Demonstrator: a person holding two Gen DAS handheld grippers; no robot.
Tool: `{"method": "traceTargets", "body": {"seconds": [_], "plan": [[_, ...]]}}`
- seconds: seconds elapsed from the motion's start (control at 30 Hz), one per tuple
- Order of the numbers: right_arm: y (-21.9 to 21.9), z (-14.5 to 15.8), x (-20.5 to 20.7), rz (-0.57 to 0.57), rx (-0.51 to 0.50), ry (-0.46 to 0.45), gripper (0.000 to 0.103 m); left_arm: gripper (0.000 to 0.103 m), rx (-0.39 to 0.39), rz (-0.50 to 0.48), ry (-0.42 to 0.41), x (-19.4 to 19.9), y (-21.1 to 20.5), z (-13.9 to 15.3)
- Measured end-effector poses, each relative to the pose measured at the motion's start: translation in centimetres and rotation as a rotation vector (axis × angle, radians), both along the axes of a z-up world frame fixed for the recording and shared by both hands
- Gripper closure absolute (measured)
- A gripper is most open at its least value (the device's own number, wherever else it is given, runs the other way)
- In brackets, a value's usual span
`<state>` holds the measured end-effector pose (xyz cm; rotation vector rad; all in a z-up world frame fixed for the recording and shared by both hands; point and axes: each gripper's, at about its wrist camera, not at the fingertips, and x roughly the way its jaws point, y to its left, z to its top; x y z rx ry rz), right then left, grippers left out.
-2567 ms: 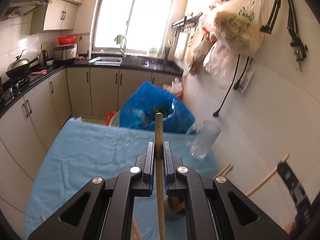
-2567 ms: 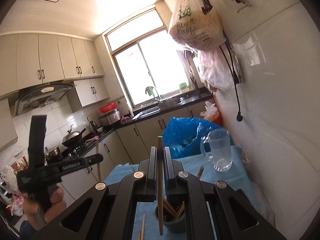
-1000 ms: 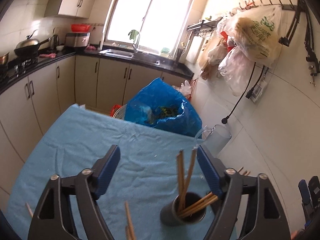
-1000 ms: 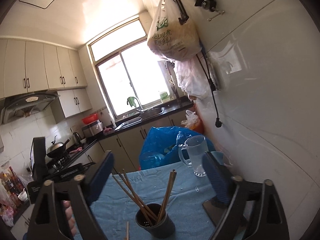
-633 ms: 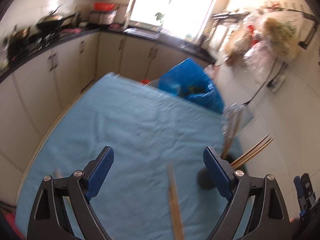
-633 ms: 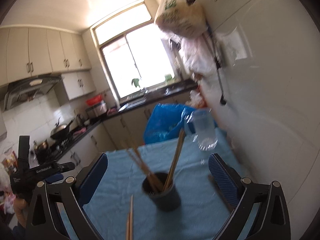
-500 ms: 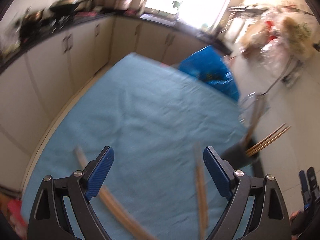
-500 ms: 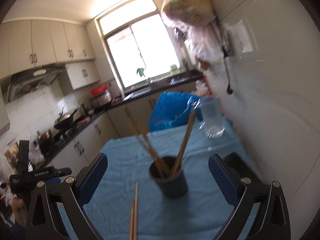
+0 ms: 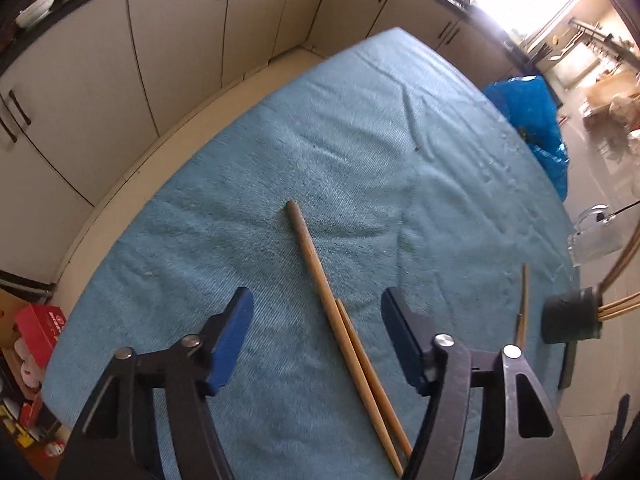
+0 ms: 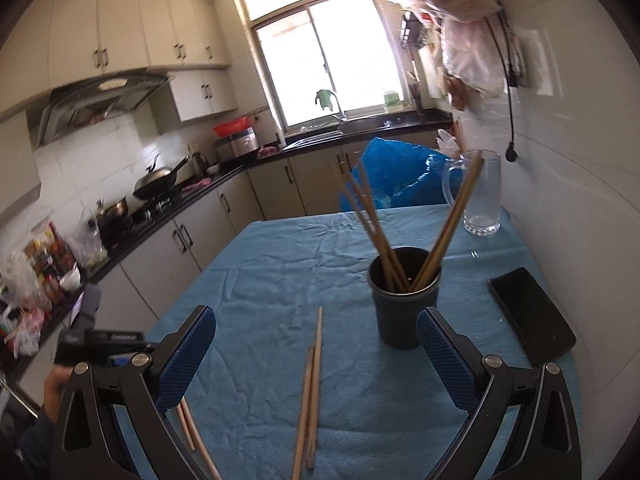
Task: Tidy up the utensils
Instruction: 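Move the open right gripper back over the remaining chopsticks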
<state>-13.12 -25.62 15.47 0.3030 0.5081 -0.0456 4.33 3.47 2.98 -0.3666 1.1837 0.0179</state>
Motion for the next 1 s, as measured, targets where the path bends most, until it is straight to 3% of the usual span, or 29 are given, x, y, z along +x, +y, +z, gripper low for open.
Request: {"method": "traceTargets", "body": {"seconds": [0.17, 0.23, 0.3, 0.33, 0.4, 0.47, 0.73, 0.8, 1.0], "plan": [[0.7, -0.3, 0.2, 0.02, -0.008, 0.024, 0.001, 0.067, 0.122, 0.015, -0.014, 1.2, -1.0, -0.8], [0.7, -0.4, 0.4, 0.023, -0.004, 0.033, 0.002, 0.082, 0.172, 0.018, -0.024, 1.3, -1.1, -0.8], [0.5, -0.4, 0.9, 0.033, 0.018, 0.052, 0.005, 0.089, 0.212, 0.009, -0.031, 0.9, -1.0, -0.9], [0.5, -0.5, 1.2, 0.044, 0.034, 0.066, 0.008, 0.09, 0.213, 0.0, -0.034, 0.8, -1.0, -1.0], [0.4, -0.9, 2.4, 0.054, 0.066, 0.118, 0.03, 0.09, 0.226, -0.024, -0.036, -0.2, -0.6, -0.9], [0.7, -1.7, 4.1, 0.074, 0.074, 0.191, 0.044, 0.09, 0.232, -0.043, -0.043, -1.2, -0.1, -0.9], [4.5, -6.2, 12.6, 0.144, 0.026, 0.427, 0.046, 0.09, 0.227, -0.084, -0.063, -2.1, 0.5, -1.0], [4.6, -7.6, 15.2, 0.128, 0.014, 0.488, 0.055, 0.09, 0.233, -0.091, -0.066, -2.1, 0.4, -1.0], [3.8, -11.3, 20.8, 0.073, -0.064, 0.635, 0.062, 0.09, 0.234, -0.102, -0.07, -1.9, -0.2, -1.1]]}}
